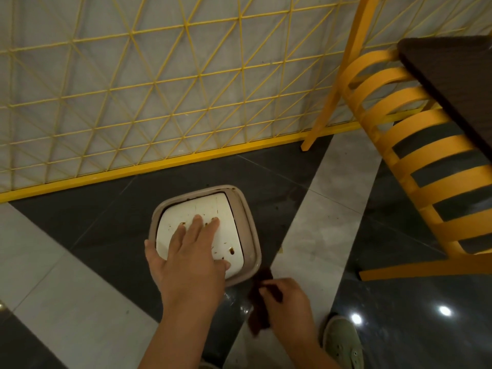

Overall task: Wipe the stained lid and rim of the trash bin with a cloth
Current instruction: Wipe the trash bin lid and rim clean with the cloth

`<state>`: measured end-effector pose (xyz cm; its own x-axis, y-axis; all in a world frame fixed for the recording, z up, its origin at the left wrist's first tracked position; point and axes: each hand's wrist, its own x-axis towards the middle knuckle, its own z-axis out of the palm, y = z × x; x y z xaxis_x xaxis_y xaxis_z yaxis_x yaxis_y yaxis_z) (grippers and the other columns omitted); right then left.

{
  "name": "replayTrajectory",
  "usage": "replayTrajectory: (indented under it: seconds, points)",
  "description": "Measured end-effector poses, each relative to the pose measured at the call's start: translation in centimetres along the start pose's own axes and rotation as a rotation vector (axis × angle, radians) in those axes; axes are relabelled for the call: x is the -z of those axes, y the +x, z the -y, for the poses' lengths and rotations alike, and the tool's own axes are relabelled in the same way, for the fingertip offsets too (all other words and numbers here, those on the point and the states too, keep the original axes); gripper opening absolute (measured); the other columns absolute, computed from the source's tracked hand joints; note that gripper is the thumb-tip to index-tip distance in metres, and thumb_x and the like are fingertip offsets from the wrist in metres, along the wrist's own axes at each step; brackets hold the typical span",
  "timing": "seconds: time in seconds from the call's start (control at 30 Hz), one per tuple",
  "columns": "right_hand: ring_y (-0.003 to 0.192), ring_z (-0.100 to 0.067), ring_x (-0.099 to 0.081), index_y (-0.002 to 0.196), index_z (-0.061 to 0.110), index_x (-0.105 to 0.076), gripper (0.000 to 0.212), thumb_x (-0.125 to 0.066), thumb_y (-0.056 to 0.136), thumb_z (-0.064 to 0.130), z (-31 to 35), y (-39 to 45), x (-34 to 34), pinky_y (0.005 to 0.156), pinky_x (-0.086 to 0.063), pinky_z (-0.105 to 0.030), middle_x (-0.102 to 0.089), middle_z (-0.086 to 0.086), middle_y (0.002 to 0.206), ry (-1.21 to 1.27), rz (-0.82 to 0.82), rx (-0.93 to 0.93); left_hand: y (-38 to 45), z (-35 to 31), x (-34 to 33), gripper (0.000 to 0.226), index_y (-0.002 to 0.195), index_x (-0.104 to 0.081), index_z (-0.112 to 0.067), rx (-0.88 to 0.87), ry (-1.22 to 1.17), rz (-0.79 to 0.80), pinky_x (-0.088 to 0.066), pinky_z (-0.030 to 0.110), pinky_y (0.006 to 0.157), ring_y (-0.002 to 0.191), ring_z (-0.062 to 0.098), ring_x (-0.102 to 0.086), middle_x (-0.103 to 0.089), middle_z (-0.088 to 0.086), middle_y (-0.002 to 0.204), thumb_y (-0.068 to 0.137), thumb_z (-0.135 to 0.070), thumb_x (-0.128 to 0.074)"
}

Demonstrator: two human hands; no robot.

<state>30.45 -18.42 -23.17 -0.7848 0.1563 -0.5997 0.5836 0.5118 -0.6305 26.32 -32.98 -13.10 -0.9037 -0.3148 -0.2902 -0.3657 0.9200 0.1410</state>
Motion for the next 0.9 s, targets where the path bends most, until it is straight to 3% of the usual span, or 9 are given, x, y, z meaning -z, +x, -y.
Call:
replayTrajectory:
  seconds: [0.1, 0.23, 0.4, 0.5, 0.6, 0.67, 0.77, 0.83, 0.9]
  points:
    - [0.093, -0.009, -0.057, 0.107, 0.028, -0.059, 0.016, -0.057, 0.091, 0.030, 0.1, 1.5, 0.9, 0.083, -0.043, -0.025, -0.062, 0.006, 0.104, 0.267, -0.196, -0.100, -0.2, 0.4, -0.1, 0.074, 0.145, -0.011, -0.047, -0.023, 0.001, -0.001, 0.015, 0.055, 0.110, 0.146, 0.010, 0.000, -0.005, -0.017, 0.158, 0.087, -0.043, -0.057]
    - [0.101, -0.012, -0.060, 0.109, 0.035, -0.062, 0.020, -0.058, 0.090, 0.036, 3.3, 3.6, 1.0, 0.091, -0.052, -0.039, -0.064, 0.009, 0.107, 0.460, -0.033, 0.008, -0.1, 1.0, -0.1, 0.074, 0.144, -0.009, -0.048, -0.055, 0.004, 0.013, 0.018, 0.055, 0.109, 0.146, 0.009, 0.002, -0.001, -0.018, 0.158, 0.088, -0.043, -0.056]
    - [0.089, -0.014, -0.060, 0.108, 0.026, -0.062, 0.022, -0.056, 0.091, 0.039, 4.3, 3.8, 0.1, 0.089, -0.050, -0.035, -0.065, 0.002, 0.100, 0.412, 0.105, -0.183, 0.0, 1.4, 0.3, 0.075, 0.144, -0.008, -0.049, -0.059, -0.041, 0.066, 0.016, 0.055, 0.111, 0.146, 0.008, 0.005, 0.002, -0.019, 0.158, 0.084, -0.052, -0.055]
    - [0.085, -0.015, -0.063, 0.102, 0.023, -0.063, 0.018, -0.056, 0.091, 0.037, 3.1, 2.5, -0.8, 0.087, -0.052, -0.036, -0.066, 0.003, 0.091, 0.405, 0.033, -0.212, 0.0, 1.2, 0.1, 0.083, 0.144, -0.009, -0.049, -0.041, -0.127, 0.112, 0.013, 0.052, 0.112, 0.146, 0.010, 0.008, 0.002, -0.020, 0.157, 0.076, -0.069, -0.053]
    - [0.087, -0.018, -0.065, 0.101, 0.025, -0.065, 0.016, -0.056, 0.092, 0.034, 2.4, 0.4, -2.5, 0.088, -0.054, -0.042, -0.068, 0.003, 0.091, 0.457, -0.045, -0.229, -0.2, 1.0, -0.3, 0.086, 0.145, -0.003, -0.050, -0.056, -0.065, 0.153, 0.010, 0.053, 0.113, 0.145, 0.013, 0.013, 0.008, -0.018, 0.157, 0.077, -0.065, -0.055]
    - [0.082, -0.016, -0.066, 0.101, 0.025, -0.065, 0.016, -0.057, 0.091, 0.034, 2.3, -0.2, -2.9, 0.081, -0.056, -0.037, -0.069, 0.003, 0.089, 0.471, -0.069, -0.243, -0.1, 1.1, -0.5, 0.087, 0.145, -0.001, -0.050, -0.055, -0.022, 0.161, 0.008, 0.055, 0.114, 0.145, 0.015, 0.015, 0.011, -0.018, 0.157, 0.079, -0.062, -0.057]
    - [0.071, -0.007, -0.062, 0.093, 0.028, -0.063, 0.008, -0.057, 0.091, 0.033, 3.6, 1.2, -1.8, 0.062, -0.050, -0.021, -0.067, 0.006, 0.083, 0.353, -0.099, -0.123, -0.2, 1.1, -0.7, 0.088, 0.144, -0.004, -0.051, -0.046, -0.049, 0.141, 0.009, 0.054, 0.113, 0.145, 0.014, 0.016, 0.010, -0.019, 0.157, 0.078, -0.058, -0.061]
    - [0.067, -0.008, -0.061, 0.080, 0.034, -0.061, 0.011, -0.058, 0.090, 0.035, 5.4, 3.3, -0.6, 0.065, -0.054, -0.029, -0.066, 0.007, 0.074, 0.255, -0.124, -0.014, -0.4, 1.1, -0.8, 0.088, 0.144, -0.004, -0.051, -0.051, -0.052, 0.129, 0.010, 0.054, 0.113, 0.145, 0.013, 0.016, 0.009, -0.019, 0.157, 0.077, -0.056, -0.062]
    - [0.060, -0.005, -0.056, 0.072, 0.032, -0.060, 0.016, -0.061, 0.088, 0.033, 7.5, 5.4, 0.5, 0.056, -0.049, -0.027, -0.059, 0.011, 0.064, 0.187, -0.129, 0.033, -0.4, 1.0, -0.8, 0.088, 0.144, -0.004, -0.051, -0.052, -0.039, 0.131, 0.010, 0.053, 0.113, 0.145, 0.013, 0.016, 0.010, -0.019, 0.157, 0.078, -0.055, -0.063]
